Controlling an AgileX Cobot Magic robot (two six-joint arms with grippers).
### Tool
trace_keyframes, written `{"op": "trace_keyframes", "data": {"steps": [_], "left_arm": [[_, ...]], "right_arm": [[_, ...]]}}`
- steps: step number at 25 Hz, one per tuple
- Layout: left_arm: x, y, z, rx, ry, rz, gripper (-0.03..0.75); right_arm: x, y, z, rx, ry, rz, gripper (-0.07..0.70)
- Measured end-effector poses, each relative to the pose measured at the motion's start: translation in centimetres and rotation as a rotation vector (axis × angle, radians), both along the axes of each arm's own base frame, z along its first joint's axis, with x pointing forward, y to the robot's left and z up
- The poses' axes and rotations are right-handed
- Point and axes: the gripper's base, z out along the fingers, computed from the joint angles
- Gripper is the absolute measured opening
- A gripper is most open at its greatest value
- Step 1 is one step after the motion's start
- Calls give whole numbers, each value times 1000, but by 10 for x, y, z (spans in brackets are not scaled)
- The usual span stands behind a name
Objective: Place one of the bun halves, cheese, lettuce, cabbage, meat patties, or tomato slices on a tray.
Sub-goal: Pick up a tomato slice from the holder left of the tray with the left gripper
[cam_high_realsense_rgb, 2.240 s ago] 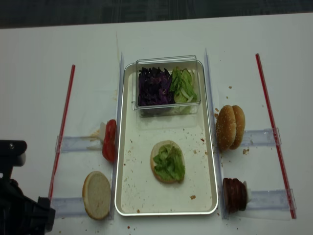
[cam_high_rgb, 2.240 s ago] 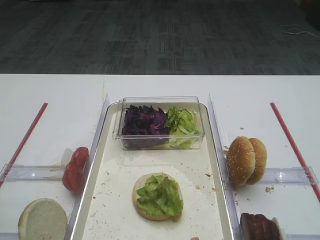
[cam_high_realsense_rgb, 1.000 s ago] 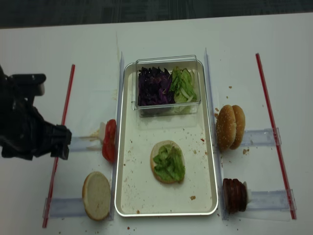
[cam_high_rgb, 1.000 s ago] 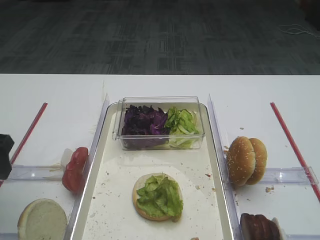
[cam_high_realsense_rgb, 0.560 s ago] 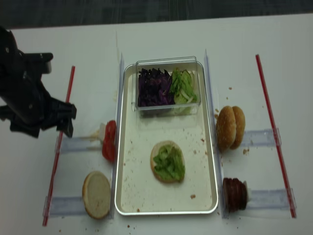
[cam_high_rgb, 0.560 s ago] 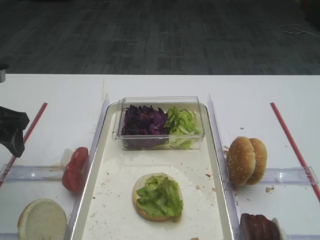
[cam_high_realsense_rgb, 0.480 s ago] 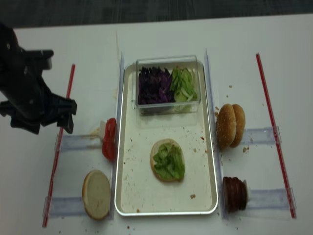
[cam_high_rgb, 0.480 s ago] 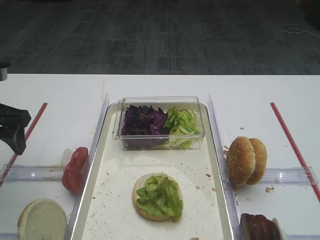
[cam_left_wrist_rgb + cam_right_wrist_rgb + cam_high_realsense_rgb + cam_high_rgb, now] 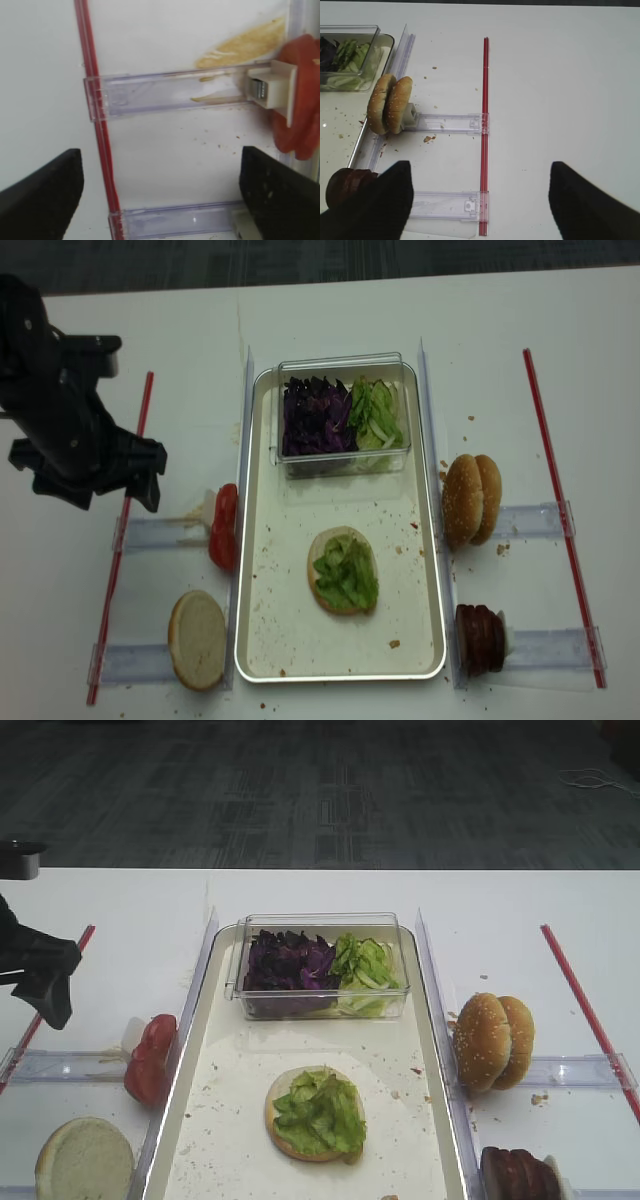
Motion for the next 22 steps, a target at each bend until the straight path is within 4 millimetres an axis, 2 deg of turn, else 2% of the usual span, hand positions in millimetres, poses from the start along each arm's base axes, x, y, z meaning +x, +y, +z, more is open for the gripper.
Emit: {"op": "trace_keyframes", "data": {"steps": [11, 18, 22], "left_arm": [[-14, -88, 8, -29, -53, -225, 616], [-20, -107, 2, -54, -31, -262, 615], [-17, -109, -5, -51, -16, -261, 557]], "right_arm": [[0, 0, 0, 0, 0, 0, 591], [0, 0, 0, 0, 0, 0, 590], [0, 0, 0, 0, 0, 0, 590]]}}
